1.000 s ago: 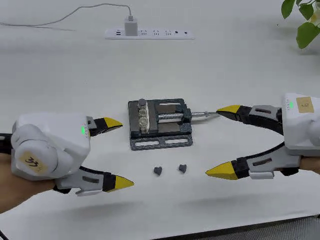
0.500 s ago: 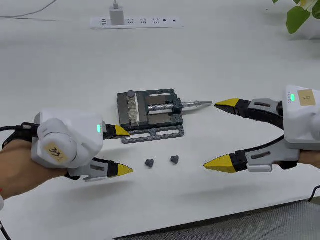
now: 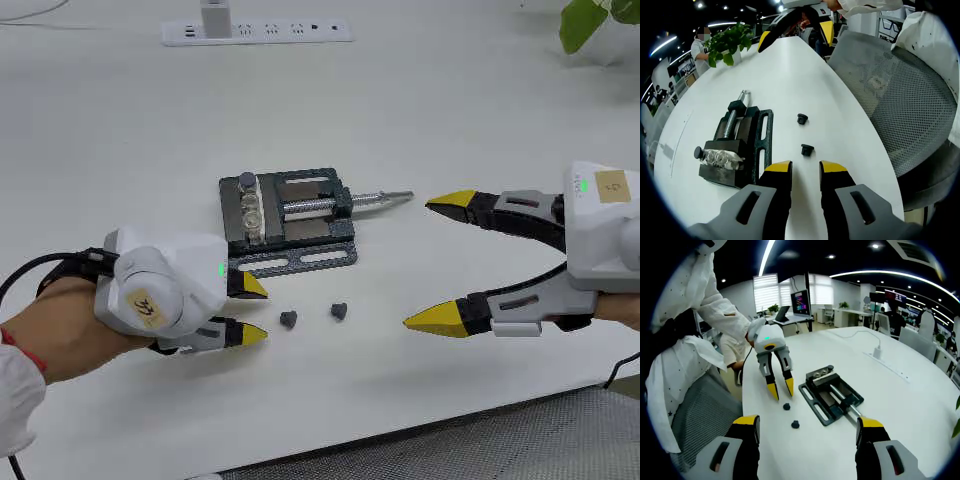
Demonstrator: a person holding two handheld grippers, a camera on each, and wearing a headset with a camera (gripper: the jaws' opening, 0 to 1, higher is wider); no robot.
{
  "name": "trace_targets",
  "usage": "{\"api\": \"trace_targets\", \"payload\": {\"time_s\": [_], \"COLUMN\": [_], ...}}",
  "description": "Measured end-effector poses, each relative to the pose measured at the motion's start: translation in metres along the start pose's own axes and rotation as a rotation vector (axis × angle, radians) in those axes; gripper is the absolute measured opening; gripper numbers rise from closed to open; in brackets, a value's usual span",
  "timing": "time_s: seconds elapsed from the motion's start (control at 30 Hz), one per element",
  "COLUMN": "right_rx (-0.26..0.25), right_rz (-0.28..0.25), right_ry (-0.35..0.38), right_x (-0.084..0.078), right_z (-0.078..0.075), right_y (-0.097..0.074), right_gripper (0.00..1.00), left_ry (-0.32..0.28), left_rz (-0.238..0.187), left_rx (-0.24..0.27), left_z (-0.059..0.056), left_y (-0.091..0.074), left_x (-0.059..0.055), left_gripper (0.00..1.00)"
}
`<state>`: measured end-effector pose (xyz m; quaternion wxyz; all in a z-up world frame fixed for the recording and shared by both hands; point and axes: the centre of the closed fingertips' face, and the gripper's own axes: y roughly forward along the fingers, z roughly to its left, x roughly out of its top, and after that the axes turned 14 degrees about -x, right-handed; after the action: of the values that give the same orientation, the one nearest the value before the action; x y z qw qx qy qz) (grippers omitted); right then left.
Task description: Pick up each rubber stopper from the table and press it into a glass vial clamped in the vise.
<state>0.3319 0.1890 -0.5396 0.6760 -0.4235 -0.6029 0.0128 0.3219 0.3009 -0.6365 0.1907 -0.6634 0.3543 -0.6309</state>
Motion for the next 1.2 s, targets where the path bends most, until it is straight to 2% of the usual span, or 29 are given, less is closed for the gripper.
{"api": "trace_targets", "payload": {"time_s": [0.23, 0.47, 0.9, 1.2], "right_rx": [-0.003, -0.013, -0.009, -0.005], "right_rz": [0.006, 0.007, 0.012, 0.009], "right_ry": [0.009, 0.017, 0.018, 0.018], "right_x": [-0.002, -0.001, -0.002, -0.001], "right_z": [0.000, -0.003, -0.003, -0.003], "right_y": [0.000, -0.002, -0.002, -0.002], "right_gripper": [0.76, 0.75, 0.75, 0.74], "left_ry": [0.008, 0.027, 0.054, 0.061], "left_rz": [-0.018, -0.020, 0.005, 0.013], "left_rx": [-0.015, -0.030, -0.053, -0.050], "left_z": [0.003, 0.003, 0.001, 0.002], "left_y": [0.010, 0.013, 0.018, 0.020], "left_x": [0.003, 0.006, 0.006, 0.006], "left_gripper": [0.11, 0.10, 0.07, 0.05]}}
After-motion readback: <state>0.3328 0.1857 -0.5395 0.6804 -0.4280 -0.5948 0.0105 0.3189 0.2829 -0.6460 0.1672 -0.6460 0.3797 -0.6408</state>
